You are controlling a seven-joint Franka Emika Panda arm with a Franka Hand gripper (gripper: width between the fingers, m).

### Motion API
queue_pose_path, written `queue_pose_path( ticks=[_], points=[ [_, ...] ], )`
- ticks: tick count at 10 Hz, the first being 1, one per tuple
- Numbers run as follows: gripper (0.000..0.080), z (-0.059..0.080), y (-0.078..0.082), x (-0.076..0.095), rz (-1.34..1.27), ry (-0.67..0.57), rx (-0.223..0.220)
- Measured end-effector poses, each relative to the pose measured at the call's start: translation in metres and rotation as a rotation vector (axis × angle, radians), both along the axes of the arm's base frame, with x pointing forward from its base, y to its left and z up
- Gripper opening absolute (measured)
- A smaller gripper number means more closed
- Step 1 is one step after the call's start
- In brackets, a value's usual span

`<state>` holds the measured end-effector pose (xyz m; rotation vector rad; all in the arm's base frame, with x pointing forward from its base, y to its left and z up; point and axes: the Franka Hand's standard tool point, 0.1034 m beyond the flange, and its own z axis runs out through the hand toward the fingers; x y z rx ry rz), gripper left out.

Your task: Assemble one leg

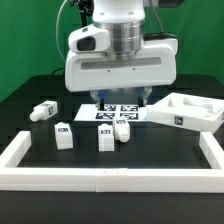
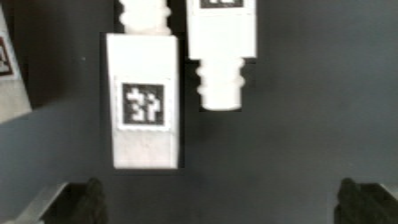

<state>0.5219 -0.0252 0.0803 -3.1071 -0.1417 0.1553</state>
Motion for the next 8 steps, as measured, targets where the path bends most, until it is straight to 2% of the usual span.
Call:
queue_pose_path(
  ticks=[2, 3, 6, 7, 8],
  points=[
    [0.0649, -0.001, 0.001, -0.001, 0.003, 0.002, 0.0],
    [0.0649, -0.001, 0.009, -0.006, -0.019, -0.01, -0.008],
    [0.0649, 0.005, 0.085, -0.053, 0.07, -0.083, -0.032],
    [0.0649, 0.004, 0.099, -0.062, 0.114, -0.108, -0.032],
    [0.0649, 0.005, 0.094, -0.066, 0.07, -0.104, -0.024]
  ],
)
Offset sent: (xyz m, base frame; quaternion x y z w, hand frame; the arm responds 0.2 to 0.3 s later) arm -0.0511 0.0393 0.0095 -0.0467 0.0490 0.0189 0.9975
